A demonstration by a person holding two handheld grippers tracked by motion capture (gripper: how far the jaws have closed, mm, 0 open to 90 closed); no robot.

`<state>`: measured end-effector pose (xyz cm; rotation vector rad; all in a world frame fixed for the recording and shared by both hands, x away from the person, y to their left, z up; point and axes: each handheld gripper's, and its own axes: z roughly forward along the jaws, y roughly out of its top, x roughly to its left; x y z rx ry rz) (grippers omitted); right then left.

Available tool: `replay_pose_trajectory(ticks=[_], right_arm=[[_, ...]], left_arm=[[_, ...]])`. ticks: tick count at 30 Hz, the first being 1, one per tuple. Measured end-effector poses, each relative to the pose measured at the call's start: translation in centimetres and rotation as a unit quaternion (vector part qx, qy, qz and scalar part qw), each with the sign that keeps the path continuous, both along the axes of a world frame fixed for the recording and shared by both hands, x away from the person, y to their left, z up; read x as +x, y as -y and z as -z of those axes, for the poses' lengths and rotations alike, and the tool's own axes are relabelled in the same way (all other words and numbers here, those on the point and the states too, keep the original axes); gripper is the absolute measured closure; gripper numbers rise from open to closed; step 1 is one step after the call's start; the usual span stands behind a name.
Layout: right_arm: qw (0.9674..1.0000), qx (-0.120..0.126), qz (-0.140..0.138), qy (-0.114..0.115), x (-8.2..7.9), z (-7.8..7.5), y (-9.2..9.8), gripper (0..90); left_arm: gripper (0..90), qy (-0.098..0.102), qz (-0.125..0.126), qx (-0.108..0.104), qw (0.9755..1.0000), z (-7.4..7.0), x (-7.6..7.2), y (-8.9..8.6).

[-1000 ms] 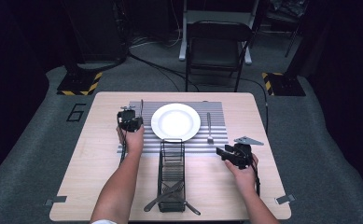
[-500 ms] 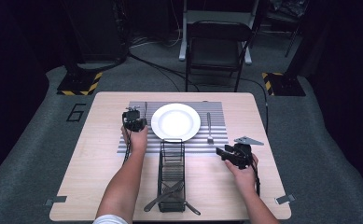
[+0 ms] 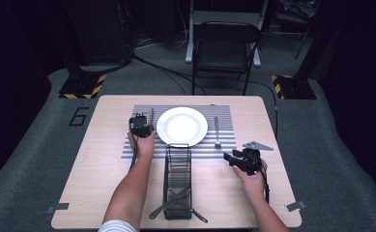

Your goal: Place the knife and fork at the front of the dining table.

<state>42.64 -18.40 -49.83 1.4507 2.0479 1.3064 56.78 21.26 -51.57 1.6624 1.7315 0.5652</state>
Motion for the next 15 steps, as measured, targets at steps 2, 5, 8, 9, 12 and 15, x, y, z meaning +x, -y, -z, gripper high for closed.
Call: replay_pose_trajectory(ticks=[2,5,8,9,12,15], right_arm=[[1.0,0.002,0.002,-0.001,0.01,-0.03,0.0,50.1],[1.0,0.0,0.002,0.002,0.09,-0.01,0.09,50.0],[1.0,0.003,0.001,0.003,0.09,-0.01,0.13,50.1],[1.0,0.002,0.001,0.003,0.09,-0.01,0.12,50.1],[1.0,0.001,0.002,0.002,0.08,-0.02,0.07,50.0],[1.0,0.002,0.001,0.002,0.08,-0.02,0.05,50.0]], left_arm=[[81.4,0.003,0.004,0.004,1.0,0.02,0.03,0.08],[80.9,0.006,0.006,0.005,1.0,0.01,0.03,0.19],[81.6,0.008,0.011,0.018,0.9998,0.0,-0.01,0.4],[81.6,0.008,0.01,0.018,0.9998,-0.01,-0.01,0.42],[81.6,0.007,0.009,0.016,0.9998,-0.01,-0.02,0.42],[81.6,0.007,0.01,0.014,0.9998,-0.03,0.01,0.32]])
